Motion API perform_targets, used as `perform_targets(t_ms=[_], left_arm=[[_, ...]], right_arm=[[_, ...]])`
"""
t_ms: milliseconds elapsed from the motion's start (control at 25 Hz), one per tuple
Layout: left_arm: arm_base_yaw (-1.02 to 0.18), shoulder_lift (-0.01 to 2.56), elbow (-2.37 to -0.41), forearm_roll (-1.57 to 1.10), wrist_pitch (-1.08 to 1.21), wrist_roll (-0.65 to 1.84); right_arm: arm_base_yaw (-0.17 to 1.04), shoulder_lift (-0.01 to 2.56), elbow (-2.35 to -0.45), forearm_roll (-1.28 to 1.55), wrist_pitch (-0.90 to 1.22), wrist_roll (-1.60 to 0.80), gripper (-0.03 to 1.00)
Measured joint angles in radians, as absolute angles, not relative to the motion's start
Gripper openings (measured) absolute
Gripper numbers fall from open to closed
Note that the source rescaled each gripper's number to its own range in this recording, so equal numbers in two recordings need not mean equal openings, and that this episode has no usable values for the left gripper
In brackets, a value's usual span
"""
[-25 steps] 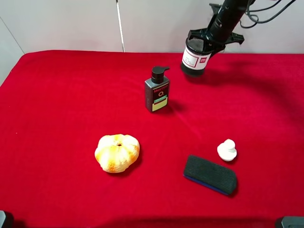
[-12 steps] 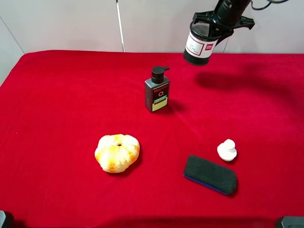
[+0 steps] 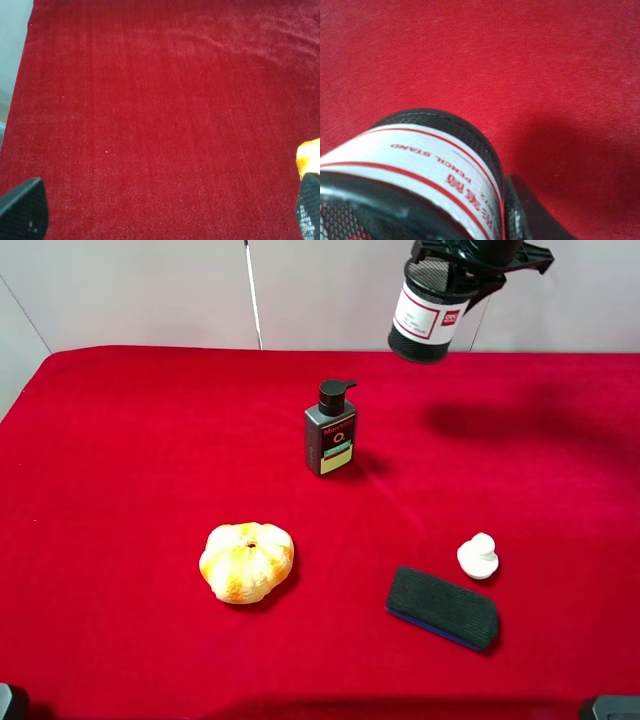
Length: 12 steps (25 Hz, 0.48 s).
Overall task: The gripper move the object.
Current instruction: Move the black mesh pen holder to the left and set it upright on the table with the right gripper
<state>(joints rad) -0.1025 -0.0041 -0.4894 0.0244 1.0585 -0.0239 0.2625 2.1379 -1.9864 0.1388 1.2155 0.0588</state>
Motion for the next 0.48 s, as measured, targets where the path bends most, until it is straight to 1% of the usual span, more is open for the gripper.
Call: perform_targets(t_ms=[480], left_arm=[[-0.103,-0.004,-0.489,0.024,1.059,-0.024]], right_arm=[[0.492,2.076,-1.986,0.14,1.219,0.047,0.0]])
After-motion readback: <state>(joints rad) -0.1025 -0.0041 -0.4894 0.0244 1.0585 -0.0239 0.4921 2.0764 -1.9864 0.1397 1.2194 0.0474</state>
